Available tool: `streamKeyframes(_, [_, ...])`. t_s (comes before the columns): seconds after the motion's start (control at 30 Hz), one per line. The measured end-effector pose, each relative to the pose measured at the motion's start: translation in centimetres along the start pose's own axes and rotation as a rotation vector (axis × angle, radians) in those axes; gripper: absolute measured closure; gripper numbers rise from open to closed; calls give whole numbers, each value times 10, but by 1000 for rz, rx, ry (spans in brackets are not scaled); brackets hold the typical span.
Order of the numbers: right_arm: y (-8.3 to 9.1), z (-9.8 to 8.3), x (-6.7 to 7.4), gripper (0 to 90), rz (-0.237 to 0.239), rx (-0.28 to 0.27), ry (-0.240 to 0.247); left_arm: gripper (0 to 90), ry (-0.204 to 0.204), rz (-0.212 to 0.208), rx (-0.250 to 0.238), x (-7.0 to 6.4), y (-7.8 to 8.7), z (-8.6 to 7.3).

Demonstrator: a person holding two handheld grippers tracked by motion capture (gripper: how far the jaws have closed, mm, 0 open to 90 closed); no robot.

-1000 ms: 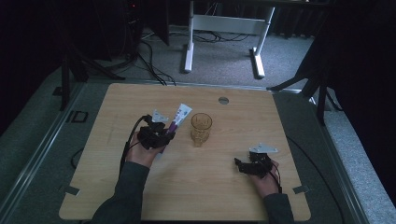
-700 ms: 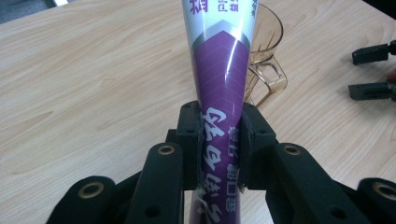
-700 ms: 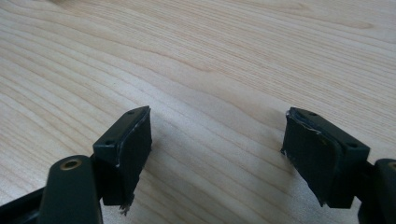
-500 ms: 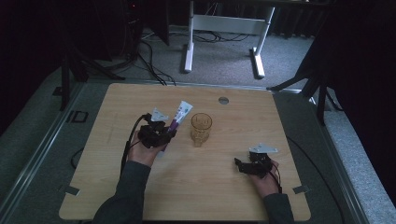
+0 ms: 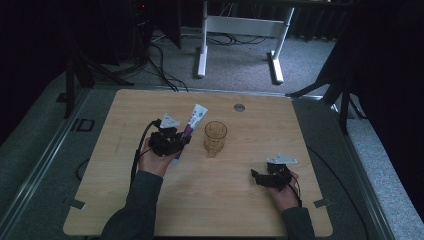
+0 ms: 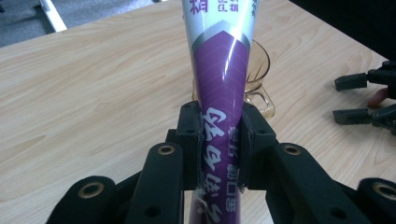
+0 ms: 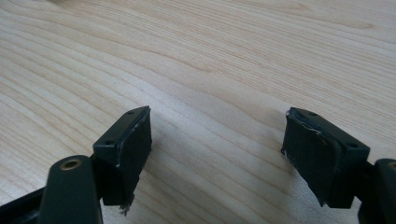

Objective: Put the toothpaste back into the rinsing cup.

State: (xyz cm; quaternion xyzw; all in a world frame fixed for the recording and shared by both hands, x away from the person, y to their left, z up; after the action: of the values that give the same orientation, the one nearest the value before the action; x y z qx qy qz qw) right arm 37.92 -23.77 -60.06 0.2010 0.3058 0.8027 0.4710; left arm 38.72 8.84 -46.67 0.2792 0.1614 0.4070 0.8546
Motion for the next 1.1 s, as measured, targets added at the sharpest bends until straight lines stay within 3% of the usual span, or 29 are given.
streamKeyframes(1.1, [0,0,0,235,0,0,1,735,3,-16,-92,-1,-5,16])
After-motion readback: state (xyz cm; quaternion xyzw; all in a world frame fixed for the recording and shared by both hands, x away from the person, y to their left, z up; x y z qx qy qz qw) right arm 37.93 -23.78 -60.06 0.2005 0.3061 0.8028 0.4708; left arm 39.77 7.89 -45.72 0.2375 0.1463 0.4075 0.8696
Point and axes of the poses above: each handheld gripper's, and its own axes: y roughly backward along the jaws, z roughly out of its top, x roughly to its left, the point moved 6 cm from there along -y, roughly forward along the jaws, and after that the axes turned 3 degrees about -y, right-handed, at the moved point
